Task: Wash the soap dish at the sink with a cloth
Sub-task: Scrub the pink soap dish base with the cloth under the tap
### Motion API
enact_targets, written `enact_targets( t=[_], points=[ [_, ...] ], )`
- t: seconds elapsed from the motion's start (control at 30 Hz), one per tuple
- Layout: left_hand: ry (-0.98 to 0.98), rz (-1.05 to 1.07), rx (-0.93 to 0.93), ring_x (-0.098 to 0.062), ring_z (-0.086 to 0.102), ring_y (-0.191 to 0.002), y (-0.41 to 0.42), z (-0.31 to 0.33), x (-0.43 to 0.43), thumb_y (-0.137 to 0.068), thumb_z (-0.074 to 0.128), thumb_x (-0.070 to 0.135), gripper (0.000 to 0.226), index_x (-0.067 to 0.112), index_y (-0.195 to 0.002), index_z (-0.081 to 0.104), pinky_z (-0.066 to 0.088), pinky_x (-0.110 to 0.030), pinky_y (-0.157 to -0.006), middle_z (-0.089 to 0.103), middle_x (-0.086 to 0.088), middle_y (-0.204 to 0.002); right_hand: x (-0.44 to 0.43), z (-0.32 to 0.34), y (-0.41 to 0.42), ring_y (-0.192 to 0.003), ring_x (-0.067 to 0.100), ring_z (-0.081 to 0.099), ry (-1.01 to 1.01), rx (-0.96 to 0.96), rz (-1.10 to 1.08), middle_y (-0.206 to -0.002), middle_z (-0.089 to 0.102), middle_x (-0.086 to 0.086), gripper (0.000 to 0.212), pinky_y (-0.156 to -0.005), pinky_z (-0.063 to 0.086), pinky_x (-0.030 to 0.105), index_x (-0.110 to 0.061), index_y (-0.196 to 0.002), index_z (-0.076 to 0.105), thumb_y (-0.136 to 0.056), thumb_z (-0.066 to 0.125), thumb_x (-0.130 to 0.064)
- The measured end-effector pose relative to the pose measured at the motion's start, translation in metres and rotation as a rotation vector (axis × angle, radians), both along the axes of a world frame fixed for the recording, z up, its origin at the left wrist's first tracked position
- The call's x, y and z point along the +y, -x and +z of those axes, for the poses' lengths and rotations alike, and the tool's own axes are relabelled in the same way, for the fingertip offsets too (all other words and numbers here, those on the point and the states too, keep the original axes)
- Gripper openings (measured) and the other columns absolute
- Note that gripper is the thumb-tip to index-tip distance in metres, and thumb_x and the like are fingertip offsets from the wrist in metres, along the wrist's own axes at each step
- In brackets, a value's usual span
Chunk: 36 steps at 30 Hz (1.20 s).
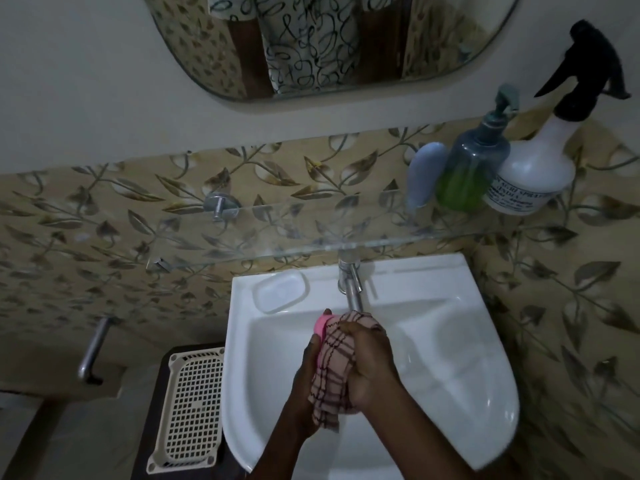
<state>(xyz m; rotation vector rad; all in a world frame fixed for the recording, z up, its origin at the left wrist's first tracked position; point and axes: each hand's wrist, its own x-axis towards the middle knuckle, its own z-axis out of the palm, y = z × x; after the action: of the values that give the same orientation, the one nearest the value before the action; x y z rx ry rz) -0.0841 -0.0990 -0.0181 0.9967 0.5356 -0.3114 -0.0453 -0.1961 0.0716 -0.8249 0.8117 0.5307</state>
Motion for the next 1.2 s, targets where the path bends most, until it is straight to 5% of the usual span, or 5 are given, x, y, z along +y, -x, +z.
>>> enact_targets(
  t=[0.37,0.57,0.83,1.1,1.2],
  points=[
    [-0.058,-0.064,-0.037,-0.015,0.07,-0.112,0.01,0.006,-0.026,-0.097,0.041,0.054,0.045,0.034,-0.12,0.073,0.059,-0.022,-0.081,0.073,-0.001,-0.123,-0.005,-0.016,0.007,-0.082,0.031,0.073,0.281,-0.087,-0.115,-0.092,0.075,0.015,0.012,-0.082,0.06,0.047,-0.009,-0.099,0.07,-0.088,0.066,-0.009],
    [0.14,0.006,-0.055,-0.03,0.068,-0.115,-0.008,0.01,-0.002,-0.098,0.046,0.039,0.043,0.026,-0.137,0.058,0.059,-0.036,-0.087,0.069,-0.016,-0.129,-0.033,-0.028,0.036,-0.066,-0.01,0.061,0.485,-0.583,0.642,-0.077,0.068,-0.02,0.013,-0.064,0.05,0.013,-0.027,-0.099,0.063,-0.089,0.062,-0.02],
    [0.5,-0.093,0.162,-0.046,0.064,-0.089,-0.009,0.015,0.029,-0.077,0.076,0.037,0.096,-0.008,-0.149,0.032,0.06,-0.049,-0.077,0.049,-0.035,-0.127,-0.117,-0.04,-0.015,-0.104,0.042,0.066,0.056,-0.277,0.157,-0.109,0.069,0.03,0.031,-0.096,0.051,0.052,0.006,-0.115,0.064,-0.085,0.059,0.0],
    [0.451,-0.566,0.215,-0.036,0.066,-0.091,-0.029,0.036,0.04,-0.086,0.063,0.046,0.069,-0.007,-0.13,0.058,0.055,-0.041,-0.078,0.063,-0.03,-0.12,-0.075,-0.023,-0.046,-0.095,0.029,0.069,1.286,-2.098,0.994,-0.105,0.075,0.006,0.041,-0.079,0.058,0.04,-0.012,-0.107,0.073,-0.068,0.077,0.001],
    [0.352,-0.509,0.194,-0.038,0.065,-0.087,-0.029,0.043,0.039,-0.087,0.055,0.051,0.066,-0.004,-0.121,0.065,0.055,-0.043,-0.075,0.065,-0.029,-0.114,-0.064,-0.028,-0.047,-0.103,0.028,0.066,1.479,-2.195,1.193,-0.11,0.073,0.004,0.034,-0.083,0.055,0.037,-0.015,-0.108,0.071,-0.074,0.075,-0.011]
  ],
)
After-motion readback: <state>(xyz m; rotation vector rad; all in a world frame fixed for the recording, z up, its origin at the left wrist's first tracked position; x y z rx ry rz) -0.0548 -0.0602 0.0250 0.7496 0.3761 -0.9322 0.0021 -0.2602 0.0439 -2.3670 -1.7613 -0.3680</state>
